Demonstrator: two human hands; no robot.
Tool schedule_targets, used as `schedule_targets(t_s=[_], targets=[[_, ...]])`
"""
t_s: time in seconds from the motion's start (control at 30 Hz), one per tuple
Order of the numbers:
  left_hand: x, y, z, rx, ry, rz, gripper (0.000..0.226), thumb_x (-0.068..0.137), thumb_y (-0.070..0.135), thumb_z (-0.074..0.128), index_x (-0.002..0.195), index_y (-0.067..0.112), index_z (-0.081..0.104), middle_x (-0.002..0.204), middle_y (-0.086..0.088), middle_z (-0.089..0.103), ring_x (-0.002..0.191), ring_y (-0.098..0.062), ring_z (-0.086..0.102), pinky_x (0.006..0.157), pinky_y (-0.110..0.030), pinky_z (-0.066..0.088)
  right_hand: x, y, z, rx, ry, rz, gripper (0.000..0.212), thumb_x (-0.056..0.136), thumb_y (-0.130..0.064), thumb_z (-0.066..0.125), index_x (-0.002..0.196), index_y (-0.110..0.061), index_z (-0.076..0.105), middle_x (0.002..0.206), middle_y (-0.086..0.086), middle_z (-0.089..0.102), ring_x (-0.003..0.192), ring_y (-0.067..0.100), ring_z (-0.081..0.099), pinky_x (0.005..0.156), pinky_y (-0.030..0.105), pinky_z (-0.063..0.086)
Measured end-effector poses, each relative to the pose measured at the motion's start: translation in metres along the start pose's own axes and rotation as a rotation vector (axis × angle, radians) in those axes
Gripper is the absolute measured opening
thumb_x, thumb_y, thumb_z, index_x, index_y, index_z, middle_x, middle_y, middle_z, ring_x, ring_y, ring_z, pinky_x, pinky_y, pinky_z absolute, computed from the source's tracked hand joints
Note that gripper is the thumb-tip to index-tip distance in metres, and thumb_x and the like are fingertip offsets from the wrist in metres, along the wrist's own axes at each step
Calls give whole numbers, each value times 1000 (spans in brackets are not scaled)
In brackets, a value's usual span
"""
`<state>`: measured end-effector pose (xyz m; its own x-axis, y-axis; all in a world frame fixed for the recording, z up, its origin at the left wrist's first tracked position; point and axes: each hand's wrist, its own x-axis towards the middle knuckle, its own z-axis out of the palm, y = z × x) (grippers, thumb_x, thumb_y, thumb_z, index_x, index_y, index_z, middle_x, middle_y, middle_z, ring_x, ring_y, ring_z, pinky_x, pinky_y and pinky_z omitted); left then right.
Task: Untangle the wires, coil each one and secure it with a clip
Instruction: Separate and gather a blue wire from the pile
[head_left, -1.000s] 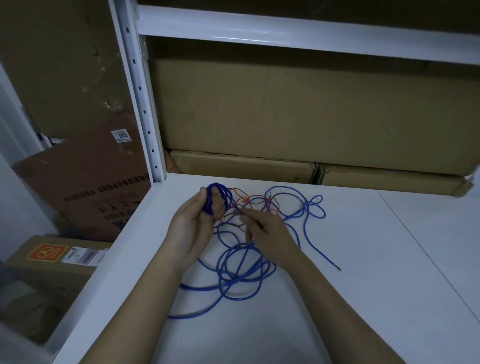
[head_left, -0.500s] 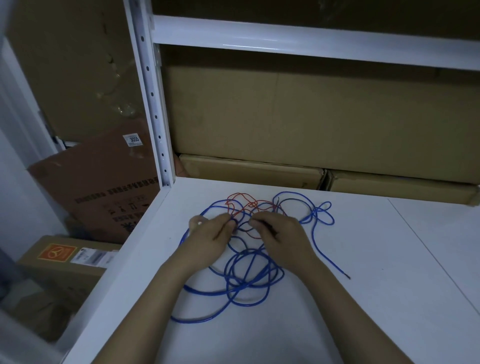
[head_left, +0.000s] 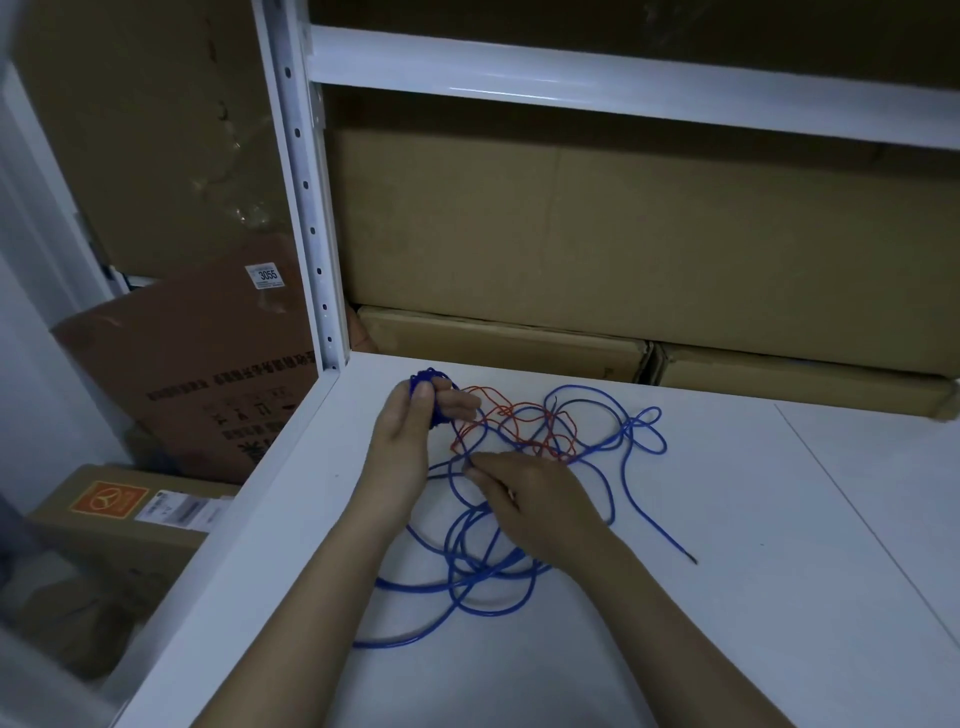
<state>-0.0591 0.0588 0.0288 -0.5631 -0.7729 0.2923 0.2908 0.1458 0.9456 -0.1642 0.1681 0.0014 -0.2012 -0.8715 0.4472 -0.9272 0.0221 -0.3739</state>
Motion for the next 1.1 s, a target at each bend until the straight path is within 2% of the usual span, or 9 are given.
schedule_targets(t_s=[0.13,0.23,0.33,0.5,0.63,0.8,0.97,1.03,1.1], targets=[[-3,-16,-2,489,-93,160,25,105,25,31,96,22,53,85,19,70,92,8,61,111,-44,26,0,-7,-1,-42,16,-119,33,95,-28,40,98,-12,68,73,0,64,59,16,55,49,26,40],[-6,-26,-4,786,-180,202,24,105,18,27,94,22,48,78,20,63,86,12,57,116,-40,2,1,-9,-6,-15,-32,-159,28,94,-26,42,93,-14,67,73,-1,64,59,12,51,52,22,33],[-8,-24,-7,811,-219,129,27,105,24,28,84,26,45,63,9,58,79,6,54,109,-32,12,2,0,-8,28,54,-124,27,94,-31,47,96,-18,71,78,-6,67,65,5,51,57,20,41],[-14,-15,-15,436,-419,-196,36,103,16,39,72,16,57,62,9,56,63,-6,49,74,-24,40,5,19,-13,282,158,82,14,88,-26,63,89,-19,75,79,-26,61,75,-9,55,70,7,41],[-15,-7,-17,70,-405,-368,40,102,8,34,66,8,51,49,6,41,47,-6,33,52,-19,27,6,15,-10,487,94,262,27,92,-6,59,88,-31,67,81,-17,62,74,-3,57,69,10,43],[-19,-11,-23,-306,-354,-356,24,92,21,48,80,1,50,49,3,32,48,-9,31,59,-19,34,6,-2,-1,523,92,300,26,97,-12,52,90,-34,64,76,-24,65,74,-5,57,68,10,41],[-15,-8,-12,-548,-143,-321,30,96,30,35,85,6,50,56,4,43,56,-10,42,71,-20,45,2,-12,15,195,43,182,27,102,-22,41,113,-13,64,87,-17,62,78,-2,55,67,11,35],[-6,-9,-12,-534,-2,-289,30,101,23,33,87,9,55,59,5,56,61,-8,53,69,-17,48,-1,-11,19,79,24,138,32,102,-19,41,127,-11,59,109,-2,67,96,12,61,80,18,43],[2,-10,-14,-429,83,-210,31,105,17,30,89,10,57,66,8,66,68,-6,62,78,-21,50,-3,-14,22,-50,1,42,27,95,-11,48,117,-8,65,97,8,70,82,25,66,67,29,53]])
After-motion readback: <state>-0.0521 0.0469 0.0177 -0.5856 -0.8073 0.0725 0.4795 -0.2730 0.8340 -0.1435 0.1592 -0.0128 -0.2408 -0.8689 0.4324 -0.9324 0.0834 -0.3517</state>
